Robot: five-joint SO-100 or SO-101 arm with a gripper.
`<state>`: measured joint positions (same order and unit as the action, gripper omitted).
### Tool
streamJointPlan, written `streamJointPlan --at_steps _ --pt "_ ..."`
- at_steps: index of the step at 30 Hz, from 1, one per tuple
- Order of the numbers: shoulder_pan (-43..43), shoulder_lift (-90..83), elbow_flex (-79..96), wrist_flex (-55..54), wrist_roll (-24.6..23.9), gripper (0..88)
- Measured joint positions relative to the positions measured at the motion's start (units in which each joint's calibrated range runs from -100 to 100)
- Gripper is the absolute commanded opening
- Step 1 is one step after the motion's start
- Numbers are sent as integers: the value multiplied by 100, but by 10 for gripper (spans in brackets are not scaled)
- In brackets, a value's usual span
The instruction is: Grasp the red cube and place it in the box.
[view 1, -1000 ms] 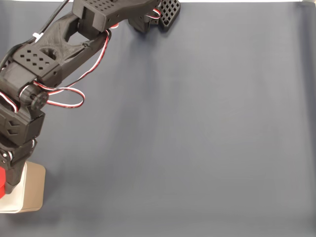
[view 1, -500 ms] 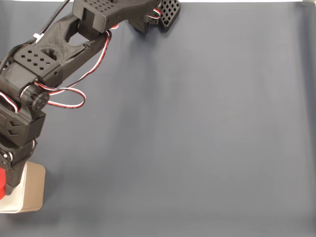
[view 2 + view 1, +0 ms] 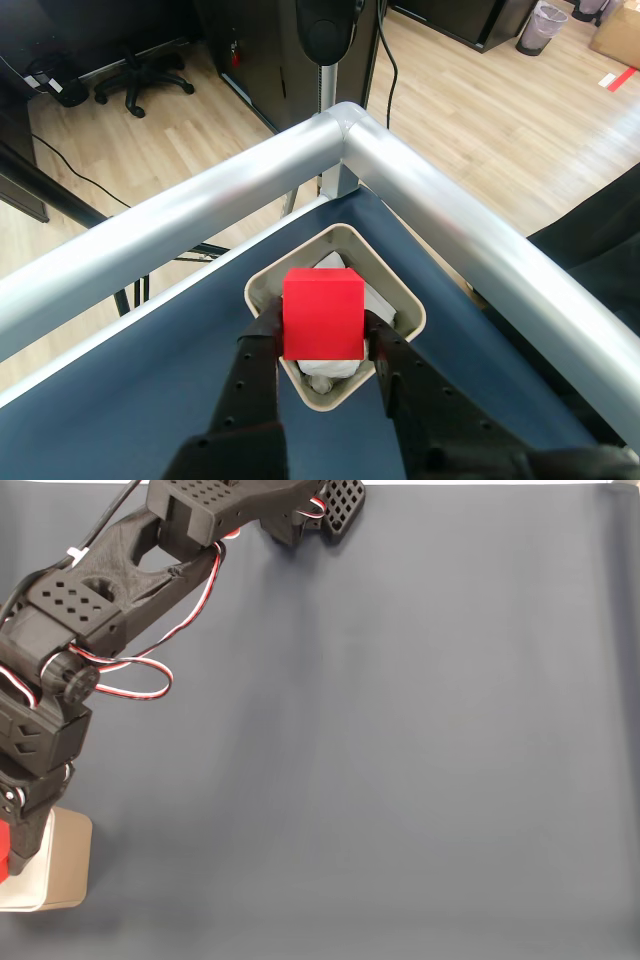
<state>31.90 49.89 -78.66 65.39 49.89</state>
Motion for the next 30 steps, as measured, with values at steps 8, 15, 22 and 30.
streamJointPlan --at_steps 8,15,22,30 --pt "0 0 -18 0 -5 249" --pt "0 0 -244 0 -34 418" --pt "0 0 -398 0 -68 476" --pt "0 0 -398 -32 -93 484"
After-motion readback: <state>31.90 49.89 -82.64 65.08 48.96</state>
